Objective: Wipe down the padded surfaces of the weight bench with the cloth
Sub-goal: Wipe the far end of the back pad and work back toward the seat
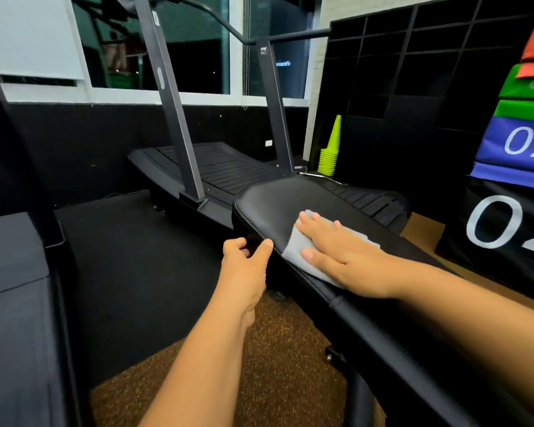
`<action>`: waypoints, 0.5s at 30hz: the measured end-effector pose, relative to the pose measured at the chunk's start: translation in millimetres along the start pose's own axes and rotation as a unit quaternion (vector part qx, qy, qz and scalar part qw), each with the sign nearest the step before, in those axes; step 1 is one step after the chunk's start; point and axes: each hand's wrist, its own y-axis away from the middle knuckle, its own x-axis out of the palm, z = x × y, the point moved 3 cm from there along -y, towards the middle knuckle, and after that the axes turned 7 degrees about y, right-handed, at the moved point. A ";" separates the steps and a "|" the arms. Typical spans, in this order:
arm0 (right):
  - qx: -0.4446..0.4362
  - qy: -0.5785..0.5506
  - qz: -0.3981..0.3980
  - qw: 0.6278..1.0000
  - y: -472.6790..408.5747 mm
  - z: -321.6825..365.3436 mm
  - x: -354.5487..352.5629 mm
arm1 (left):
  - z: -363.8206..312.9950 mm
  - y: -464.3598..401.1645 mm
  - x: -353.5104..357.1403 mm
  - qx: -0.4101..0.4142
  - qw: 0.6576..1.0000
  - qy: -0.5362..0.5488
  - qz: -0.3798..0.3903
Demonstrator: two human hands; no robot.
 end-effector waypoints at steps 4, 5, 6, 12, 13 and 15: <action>0.029 -0.014 0.019 0.999 -21.9 -24.2 -5.2 | 4.6 -3.0 -0.3 0.009 1.000 -0.005 -0.008; 0.056 -0.017 0.011 0.998 -34.4 -32.1 -5.9 | 5.2 -2.9 0.3 0.009 1.000 -0.005 -0.010; 0.081 -0.017 0.006 0.997 -46.1 -37.8 -7.2 | 5.7 -2.5 0.7 0.007 1.000 -0.004 -0.009; 0.130 0.005 0.006 0.991 -74.4 -33.3 -9.5 | 3.3 4.8 2.2 0.000 1.000 0.006 -0.012; 0.119 0.002 0.007 0.993 -68.6 -26.3 -8.8 | 2.4 5.4 3.0 -0.003 1.000 0.008 -0.014; 0.072 0.004 0.002 0.997 -51.1 -10.3 -6.6 | 0.9 5.7 4.0 0.002 1.000 0.009 -0.019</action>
